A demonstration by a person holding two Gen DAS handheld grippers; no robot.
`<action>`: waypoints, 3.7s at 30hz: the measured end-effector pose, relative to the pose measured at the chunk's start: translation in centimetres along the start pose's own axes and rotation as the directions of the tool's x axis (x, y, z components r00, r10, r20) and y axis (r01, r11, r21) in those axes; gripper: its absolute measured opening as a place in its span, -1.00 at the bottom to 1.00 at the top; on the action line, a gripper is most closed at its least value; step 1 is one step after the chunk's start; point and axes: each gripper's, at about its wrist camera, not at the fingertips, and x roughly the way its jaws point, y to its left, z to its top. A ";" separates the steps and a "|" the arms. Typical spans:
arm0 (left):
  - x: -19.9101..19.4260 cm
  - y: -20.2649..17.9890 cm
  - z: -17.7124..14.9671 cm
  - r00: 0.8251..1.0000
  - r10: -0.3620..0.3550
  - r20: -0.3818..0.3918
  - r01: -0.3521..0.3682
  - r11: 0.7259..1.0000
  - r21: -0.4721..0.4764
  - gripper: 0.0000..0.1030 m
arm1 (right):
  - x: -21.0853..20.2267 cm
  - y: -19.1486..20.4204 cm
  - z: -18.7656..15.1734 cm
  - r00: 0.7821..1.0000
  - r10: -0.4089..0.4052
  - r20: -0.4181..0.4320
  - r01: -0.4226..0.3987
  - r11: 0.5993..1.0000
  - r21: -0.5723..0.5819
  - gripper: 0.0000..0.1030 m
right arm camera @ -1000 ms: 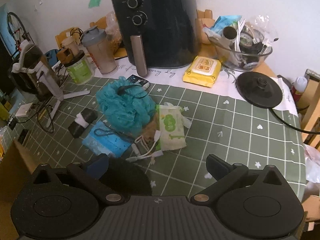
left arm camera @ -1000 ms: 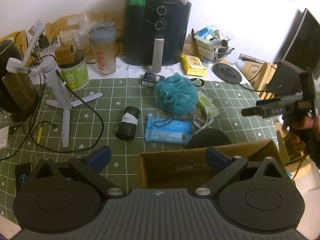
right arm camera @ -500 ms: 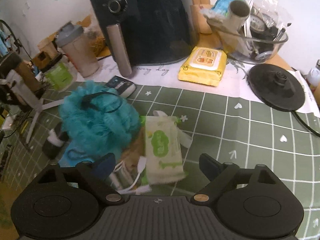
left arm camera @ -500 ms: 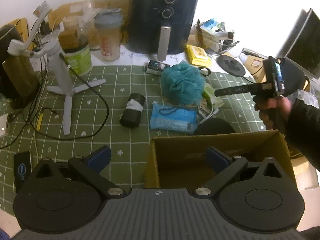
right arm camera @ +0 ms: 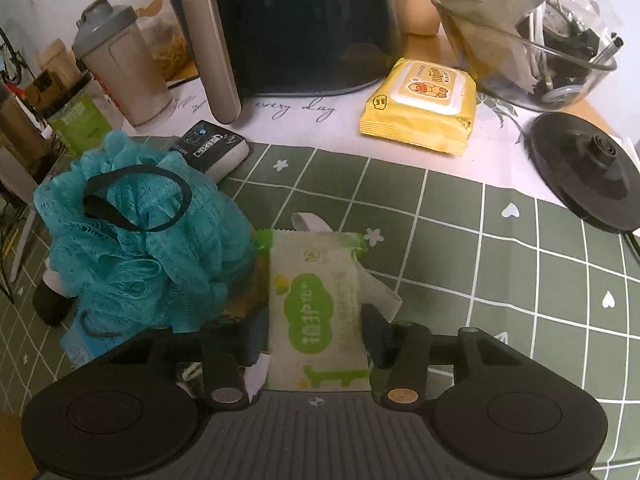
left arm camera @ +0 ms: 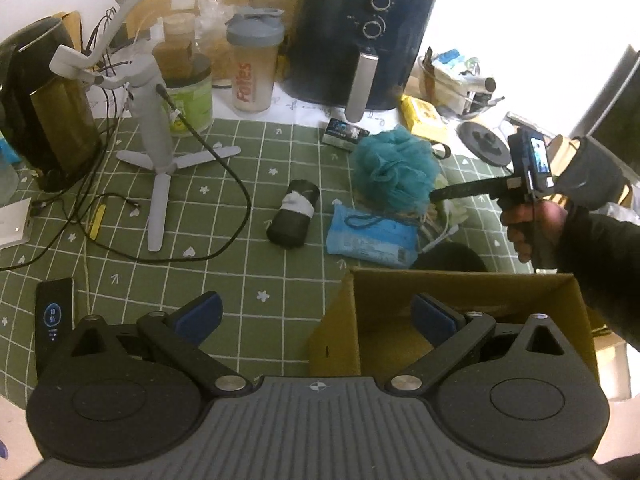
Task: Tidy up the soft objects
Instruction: 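Grasp the black trash-bag roll with the left gripper while the right holds the wipes, then carry both held items over the cardboard box and open both grippers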
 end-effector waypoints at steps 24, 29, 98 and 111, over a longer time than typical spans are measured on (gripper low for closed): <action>0.8 -0.6 4.2 0.988 -0.027 0.152 0.003 0.988 0.157 0.99 | -11.8 -0.8 -1.3 0.984 -0.015 0.179 -0.005 0.994 0.107 -0.01; 3.4 -1.2 5.1 0.990 -0.029 0.139 -0.004 0.973 0.232 0.68 | -13.9 -0.1 -2.7 0.981 -0.020 0.191 -0.001 0.994 0.110 -0.01; 5.6 -2.5 5.6 0.997 -0.042 0.062 0.025 0.967 0.253 -0.21 | -27.4 5.6 -13.5 0.960 0.032 0.279 -0.085 0.980 0.181 -0.01; 0.4 -5.2 1.6 0.992 -0.116 0.043 0.102 0.962 0.253 -0.21 | -27.5 9.0 -15.4 0.961 0.140 0.238 -0.169 0.979 0.110 0.00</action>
